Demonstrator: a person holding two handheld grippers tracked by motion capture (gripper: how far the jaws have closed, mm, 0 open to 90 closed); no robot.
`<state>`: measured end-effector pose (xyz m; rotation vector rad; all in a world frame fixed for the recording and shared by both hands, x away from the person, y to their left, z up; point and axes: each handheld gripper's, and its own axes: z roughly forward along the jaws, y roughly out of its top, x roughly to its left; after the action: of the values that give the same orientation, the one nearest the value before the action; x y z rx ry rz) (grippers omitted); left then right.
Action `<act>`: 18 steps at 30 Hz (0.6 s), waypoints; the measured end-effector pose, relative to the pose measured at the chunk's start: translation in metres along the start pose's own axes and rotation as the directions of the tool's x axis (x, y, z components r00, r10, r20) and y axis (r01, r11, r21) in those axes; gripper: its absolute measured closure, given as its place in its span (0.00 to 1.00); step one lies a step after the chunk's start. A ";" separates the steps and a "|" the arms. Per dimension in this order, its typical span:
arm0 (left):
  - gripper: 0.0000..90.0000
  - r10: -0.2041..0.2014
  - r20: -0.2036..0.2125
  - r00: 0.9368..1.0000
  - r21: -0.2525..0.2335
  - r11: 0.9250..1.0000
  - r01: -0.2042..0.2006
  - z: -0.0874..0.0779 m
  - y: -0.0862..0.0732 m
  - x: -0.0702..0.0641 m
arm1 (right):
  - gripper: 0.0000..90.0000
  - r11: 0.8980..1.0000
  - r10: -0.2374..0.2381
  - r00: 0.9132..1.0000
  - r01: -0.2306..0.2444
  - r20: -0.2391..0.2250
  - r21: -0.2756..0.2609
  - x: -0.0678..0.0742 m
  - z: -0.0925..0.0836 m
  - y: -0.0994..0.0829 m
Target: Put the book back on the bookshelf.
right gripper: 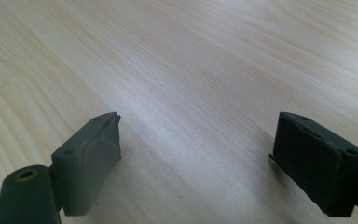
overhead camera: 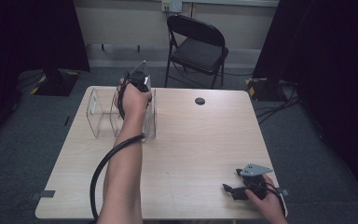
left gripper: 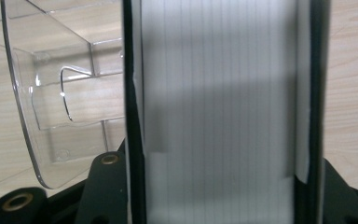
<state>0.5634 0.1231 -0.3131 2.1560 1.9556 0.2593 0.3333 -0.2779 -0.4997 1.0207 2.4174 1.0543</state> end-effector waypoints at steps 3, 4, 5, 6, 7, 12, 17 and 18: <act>0.56 0.006 0.000 1.000 -0.004 1.000 -0.006 -0.001 0.000 0.001 | 0.16 1.000 0.001 1.000 -0.001 -0.001 0.000 0.000 0.000 0.000; 0.56 -0.003 -0.005 1.000 -0.014 1.000 0.003 -0.001 -0.001 0.000 | 0.16 1.000 0.001 1.000 -0.001 -0.001 -0.001 0.000 0.000 0.000; 0.56 0.018 0.002 1.000 -0.006 1.000 -0.018 -0.002 -0.001 0.002 | 0.16 1.000 0.001 1.000 -0.001 -0.001 -0.001 0.000 0.000 0.000; 0.56 0.008 0.005 1.000 -0.013 1.000 -0.008 -0.002 -0.001 0.002 | 0.16 1.000 0.003 1.000 -0.003 -0.001 0.001 0.000 0.000 0.000; 0.55 0.000 0.007 1.000 -0.023 1.000 0.001 -0.003 -0.002 0.001 | 0.16 1.000 -0.002 1.000 0.002 0.000 -0.002 0.000 0.000 0.000; 0.52 -0.004 0.034 0.999 -0.056 0.998 0.006 -0.014 -0.007 0.006 | 0.16 1.000 0.001 1.000 -0.001 -0.001 -0.001 0.000 0.000 0.000; 0.43 -0.011 0.103 0.995 -0.094 0.995 0.021 -0.024 -0.017 0.016 | 0.16 1.000 0.004 1.000 -0.004 -0.001 0.001 0.000 0.000 0.000; 0.43 -0.001 0.106 0.994 -0.102 0.995 0.012 -0.026 -0.019 0.018 | 0.16 1.000 0.004 1.000 -0.004 0.000 0.001 0.000 0.000 0.000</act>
<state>0.5395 0.1438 -0.2941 2.0547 1.8496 0.2336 0.3331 -0.2779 -0.4996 1.0260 2.4172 1.0549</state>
